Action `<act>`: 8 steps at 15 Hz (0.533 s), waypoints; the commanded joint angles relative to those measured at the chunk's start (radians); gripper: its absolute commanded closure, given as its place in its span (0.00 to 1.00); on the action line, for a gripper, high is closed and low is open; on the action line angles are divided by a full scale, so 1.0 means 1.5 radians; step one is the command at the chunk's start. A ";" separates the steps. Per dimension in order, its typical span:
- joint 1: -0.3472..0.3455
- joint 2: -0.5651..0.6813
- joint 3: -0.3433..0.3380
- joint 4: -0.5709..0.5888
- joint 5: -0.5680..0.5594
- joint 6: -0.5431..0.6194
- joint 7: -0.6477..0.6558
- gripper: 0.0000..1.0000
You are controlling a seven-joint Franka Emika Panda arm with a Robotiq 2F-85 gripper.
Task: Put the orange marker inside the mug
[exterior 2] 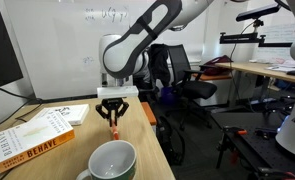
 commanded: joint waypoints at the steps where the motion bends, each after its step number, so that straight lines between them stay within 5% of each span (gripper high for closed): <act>1: 0.022 -0.093 -0.007 -0.082 0.009 -0.012 0.032 0.95; 4: 0.017 -0.172 0.017 -0.144 0.027 -0.064 0.021 0.95; 8: -0.015 -0.248 0.065 -0.199 0.149 -0.168 -0.044 0.95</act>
